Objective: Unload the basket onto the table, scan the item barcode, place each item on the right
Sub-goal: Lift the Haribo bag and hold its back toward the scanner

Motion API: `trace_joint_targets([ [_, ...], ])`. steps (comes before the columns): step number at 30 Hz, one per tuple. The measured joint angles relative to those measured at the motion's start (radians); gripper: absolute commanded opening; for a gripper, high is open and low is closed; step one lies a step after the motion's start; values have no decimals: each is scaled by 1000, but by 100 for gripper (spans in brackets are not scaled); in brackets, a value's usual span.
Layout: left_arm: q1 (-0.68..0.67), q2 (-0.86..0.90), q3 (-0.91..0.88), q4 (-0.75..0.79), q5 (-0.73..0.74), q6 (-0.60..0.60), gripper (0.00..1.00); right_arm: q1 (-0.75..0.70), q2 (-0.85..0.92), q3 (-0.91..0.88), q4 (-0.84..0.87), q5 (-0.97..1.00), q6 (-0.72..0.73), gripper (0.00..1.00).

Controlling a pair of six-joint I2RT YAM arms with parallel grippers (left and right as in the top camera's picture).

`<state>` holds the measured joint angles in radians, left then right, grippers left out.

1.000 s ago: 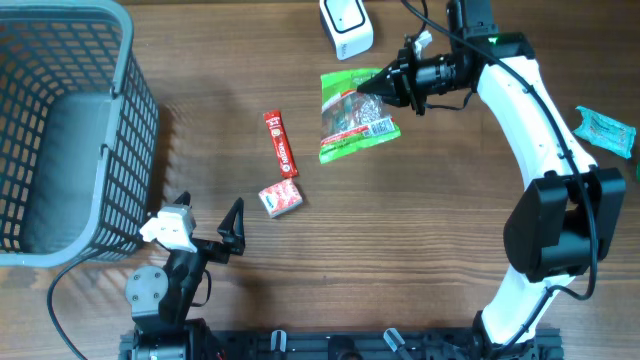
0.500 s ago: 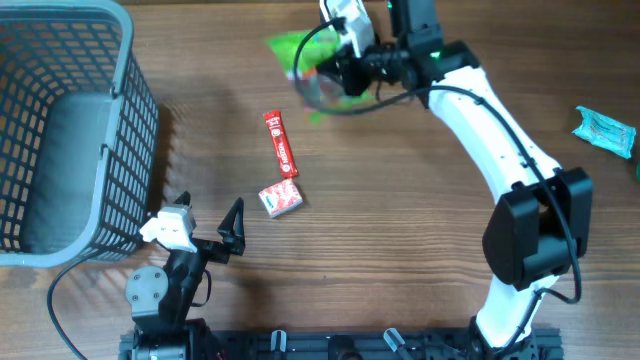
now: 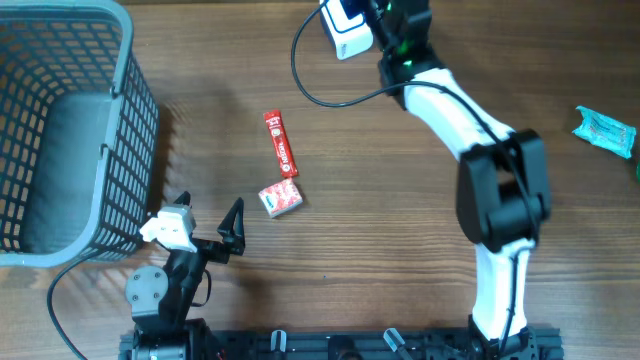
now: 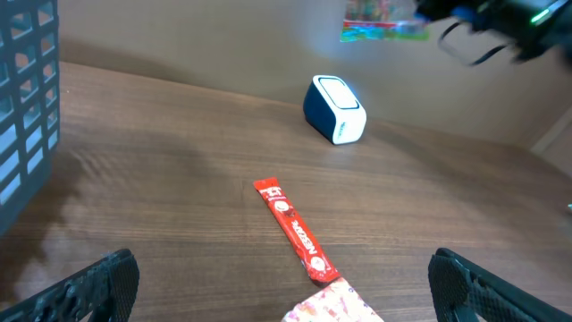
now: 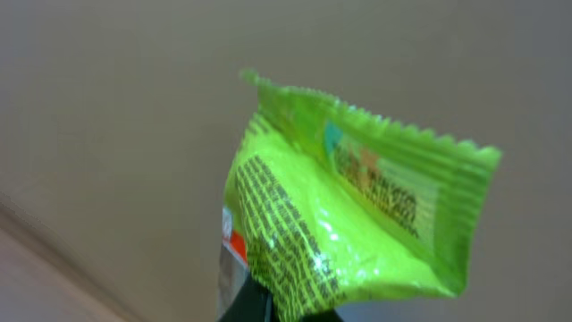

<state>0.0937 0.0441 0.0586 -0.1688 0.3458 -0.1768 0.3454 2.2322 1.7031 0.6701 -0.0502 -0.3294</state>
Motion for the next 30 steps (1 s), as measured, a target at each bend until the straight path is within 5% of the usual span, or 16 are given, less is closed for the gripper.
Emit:
trace_joint_targets([
  [5,0,0,0,0,0,0,100,1,196,0,343,116,-69,5],
  [30,0,0,0,0,0,0,100,47,418,119,262,79,-52,5],
])
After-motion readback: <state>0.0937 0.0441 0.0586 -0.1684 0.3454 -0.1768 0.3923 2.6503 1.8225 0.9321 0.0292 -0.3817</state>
